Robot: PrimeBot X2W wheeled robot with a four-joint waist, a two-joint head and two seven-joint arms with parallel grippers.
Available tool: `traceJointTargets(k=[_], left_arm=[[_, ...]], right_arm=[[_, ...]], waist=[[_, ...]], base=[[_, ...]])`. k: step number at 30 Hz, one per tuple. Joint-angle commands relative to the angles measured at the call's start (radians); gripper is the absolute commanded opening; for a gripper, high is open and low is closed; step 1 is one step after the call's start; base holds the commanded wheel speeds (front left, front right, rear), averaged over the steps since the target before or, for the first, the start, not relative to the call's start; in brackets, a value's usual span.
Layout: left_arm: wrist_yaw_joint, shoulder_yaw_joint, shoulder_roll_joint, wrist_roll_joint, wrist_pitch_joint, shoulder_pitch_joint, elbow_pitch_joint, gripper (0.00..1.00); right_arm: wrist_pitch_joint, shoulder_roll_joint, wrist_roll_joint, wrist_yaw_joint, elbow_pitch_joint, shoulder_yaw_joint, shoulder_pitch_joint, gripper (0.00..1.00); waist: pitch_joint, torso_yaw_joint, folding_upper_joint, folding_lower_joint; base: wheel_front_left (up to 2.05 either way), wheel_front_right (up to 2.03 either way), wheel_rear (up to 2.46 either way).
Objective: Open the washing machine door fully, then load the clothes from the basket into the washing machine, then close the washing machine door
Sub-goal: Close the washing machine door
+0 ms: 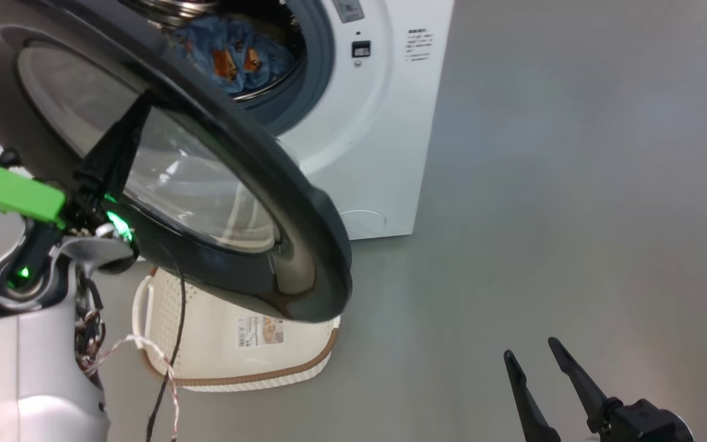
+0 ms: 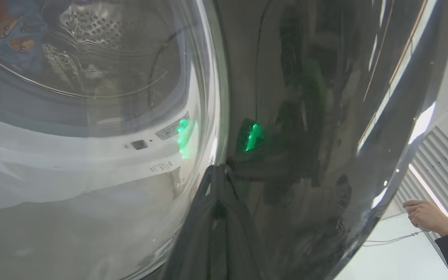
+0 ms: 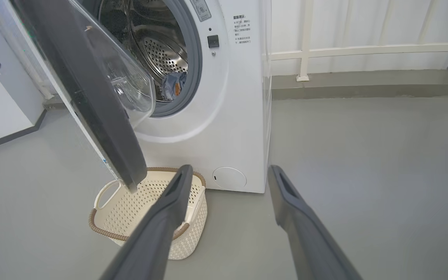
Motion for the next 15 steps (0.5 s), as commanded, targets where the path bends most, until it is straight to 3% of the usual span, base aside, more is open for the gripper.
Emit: traceJointTargets(k=[1, 15], left_arm=[[-0.022, 0.011, 0.022, 0.013, -0.016, -0.063, -0.019, 0.00], [-0.028, -0.074, 0.034, 0.149, -0.351, -0.214, 0.202, 0.00]], right_arm=[[-0.012, -0.005, 0.017, 0.006, -0.026, 0.032, -0.004, 1.00], [-0.012, -0.005, -0.003, 0.006, -0.002, 0.066, 0.006, 1.00]], waist=[[-0.005, -0.022, 0.0000, 0.0000], [-0.038, -0.065, 0.0000, 0.0000]], base=[[0.00, 0.00, 0.00], [0.00, 0.00, 0.00]])
